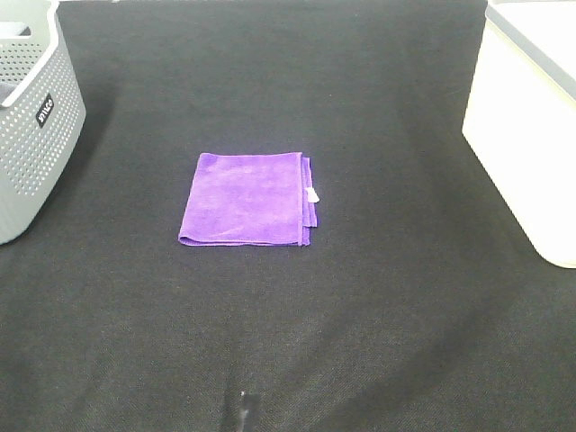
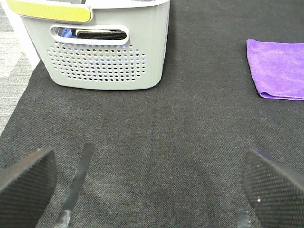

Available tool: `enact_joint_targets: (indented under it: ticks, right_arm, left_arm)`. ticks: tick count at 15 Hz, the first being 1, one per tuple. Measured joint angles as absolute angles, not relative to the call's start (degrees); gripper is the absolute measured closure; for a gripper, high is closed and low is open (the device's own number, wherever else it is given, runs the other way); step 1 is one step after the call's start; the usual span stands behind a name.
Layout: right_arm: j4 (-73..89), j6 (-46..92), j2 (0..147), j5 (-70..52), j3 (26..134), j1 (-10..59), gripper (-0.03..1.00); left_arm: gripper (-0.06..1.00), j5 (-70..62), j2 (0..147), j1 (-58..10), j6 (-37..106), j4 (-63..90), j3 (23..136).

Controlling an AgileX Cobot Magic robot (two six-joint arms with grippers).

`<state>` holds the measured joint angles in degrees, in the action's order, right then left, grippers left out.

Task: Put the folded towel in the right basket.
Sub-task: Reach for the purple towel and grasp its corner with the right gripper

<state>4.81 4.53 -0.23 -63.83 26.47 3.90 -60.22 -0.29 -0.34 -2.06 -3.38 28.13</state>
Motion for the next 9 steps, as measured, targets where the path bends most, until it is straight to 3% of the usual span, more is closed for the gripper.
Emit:
enact_joint_targets:
  ticks: [7,9]
  right_arm:
    - [4.24,4.41,1.26,-63.66,26.53,3.90,-0.01]
    - [3.32,3.27,12.95,-59.13,31.17,3.90,-0.01]
  left_arm:
    - [-0.04,-60.22,-0.29,-0.34,-2.06,-3.38,28.13]
    - [-0.04,-60.22,-0.29,-0.34,-2.06,-3.38,28.13]
